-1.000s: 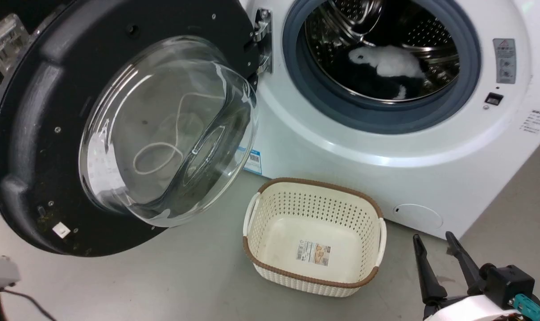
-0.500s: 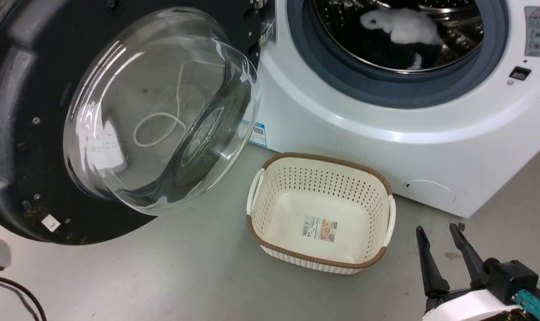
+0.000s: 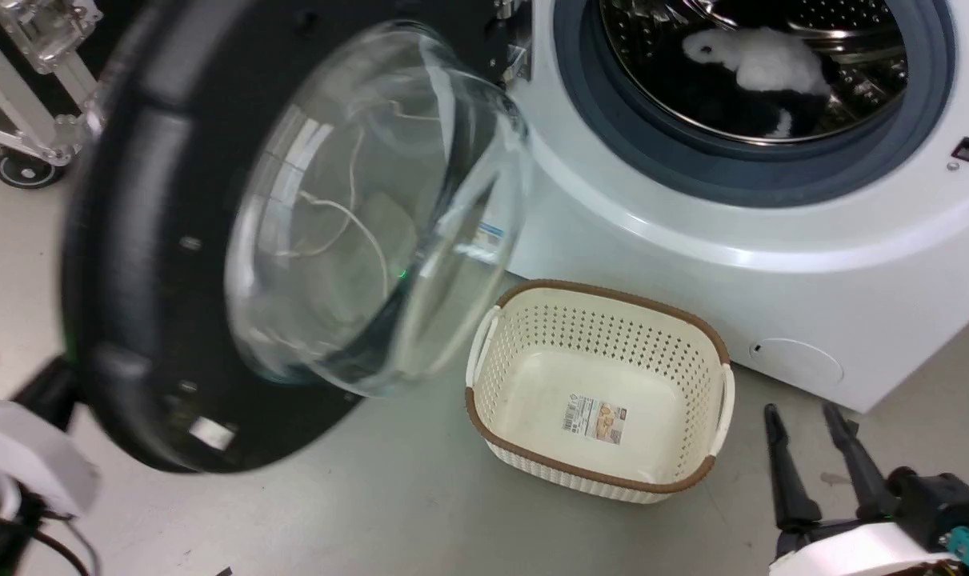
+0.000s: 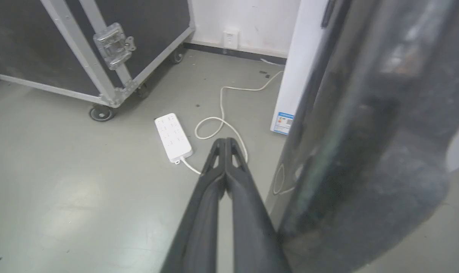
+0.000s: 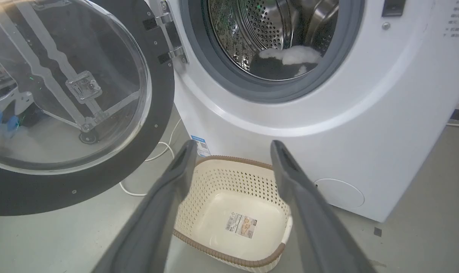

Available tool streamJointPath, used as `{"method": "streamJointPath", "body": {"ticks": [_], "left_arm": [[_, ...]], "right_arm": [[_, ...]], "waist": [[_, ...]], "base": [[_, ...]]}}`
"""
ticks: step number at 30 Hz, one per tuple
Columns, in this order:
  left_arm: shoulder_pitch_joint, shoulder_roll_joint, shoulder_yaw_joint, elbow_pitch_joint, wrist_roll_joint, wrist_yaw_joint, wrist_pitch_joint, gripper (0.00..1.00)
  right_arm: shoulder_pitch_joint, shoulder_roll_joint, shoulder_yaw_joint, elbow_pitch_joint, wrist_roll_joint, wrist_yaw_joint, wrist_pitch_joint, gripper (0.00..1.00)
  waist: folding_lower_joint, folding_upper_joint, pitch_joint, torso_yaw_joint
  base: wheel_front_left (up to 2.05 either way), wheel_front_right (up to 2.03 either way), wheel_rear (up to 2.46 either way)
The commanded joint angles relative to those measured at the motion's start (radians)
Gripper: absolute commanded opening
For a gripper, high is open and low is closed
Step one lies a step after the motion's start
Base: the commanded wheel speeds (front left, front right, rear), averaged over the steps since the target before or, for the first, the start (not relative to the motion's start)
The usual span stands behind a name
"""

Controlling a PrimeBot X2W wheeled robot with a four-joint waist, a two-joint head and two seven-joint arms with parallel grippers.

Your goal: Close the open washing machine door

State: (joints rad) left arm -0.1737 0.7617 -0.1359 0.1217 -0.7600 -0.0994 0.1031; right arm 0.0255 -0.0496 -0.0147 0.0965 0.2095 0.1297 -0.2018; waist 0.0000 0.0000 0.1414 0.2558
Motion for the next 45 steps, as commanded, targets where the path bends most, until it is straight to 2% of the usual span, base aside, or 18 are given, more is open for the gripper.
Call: {"method": "streamJointPath", "body": {"ticks": [1, 6, 10, 11, 17, 24, 35, 41, 45], "left_arm": [[0.002, 0.018, -0.03, -0.02, -0.025, -0.007, -0.009, 0.0], [-0.03, 0.068, -0.217, -0.141, -0.078, -0.012, -0.037, 0.0], [-0.076, 0.072, -0.353, -0.229, -0.1, -0.016, -0.052, 0.0], [-0.121, 0.063, -0.456, -0.279, -0.111, -0.019, -0.055, 0.0], [-0.229, 0.011, -0.647, -0.31, -0.15, -0.025, -0.077, 0.0], [-0.384, -0.092, -0.834, -0.213, -0.187, -0.031, -0.125, 0.0], [-0.657, -0.254, -1.039, -0.008, -0.212, -0.031, -0.185, 0.0], [-0.766, -0.331, -1.11, 0.099, -0.253, -0.031, -0.222, 0.0], [-0.798, -0.357, -1.129, 0.143, -0.283, -0.031, -0.258, 0.0]], "right_arm": [[-0.017, -0.001, -0.008, 0.004, 0.012, 0.001, -0.011, 1.0], [-0.016, -0.001, -0.04, 0.013, 0.032, 0.001, -0.021, 1.0], [-0.014, -0.001, -0.063, 0.016, 0.046, 0.001, -0.029, 1.0], [-0.012, -0.001, -0.081, 0.02, 0.057, 0.001, -0.036, 1.0], [-0.014, -0.001, -0.108, 0.026, 0.081, 0.001, -0.048, 1.0], [-0.017, -0.001, -0.122, 0.026, 0.106, 0.001, -0.06, 1.0], [-0.026, -0.001, -0.125, 0.014, 0.127, 0.001, -0.06, 1.0], [-0.027, -0.001, -0.125, 0.008, 0.134, 0.001, -0.06, 1.0], [-0.019, -0.001, -0.131, 0.013, 0.133, 0.001, -0.06, 1.0]], "waist": [[0.0, 0.0, -0.007, 0.007], [0.0, 0.0, -0.026, 0.018], [0.0, 0.0, -0.037, 0.014], [0.0, 0.0, -0.041, 0.002], [0.0, 0.0, -0.038, -0.051], [0.0, 0.0, -0.018, -0.156], [0.0, 0.0, 0.034, -0.309], [0.0, 0.0, 0.045, -0.343], [0.0, 0.0, 0.027, -0.338]], "base": [[0.0, 0.0, 0.0], [0.0, 0.0, 0.0], [0.0, 0.0, 0.0], [0.0, 0.0, 0.0], [0.0, 0.0, 0.0], [0.0, 0.0, 0.0], [0.0, 0.0, 0.0], [0.0, 0.0, 0.0], [0.0, 0.0, 0.0]]}}
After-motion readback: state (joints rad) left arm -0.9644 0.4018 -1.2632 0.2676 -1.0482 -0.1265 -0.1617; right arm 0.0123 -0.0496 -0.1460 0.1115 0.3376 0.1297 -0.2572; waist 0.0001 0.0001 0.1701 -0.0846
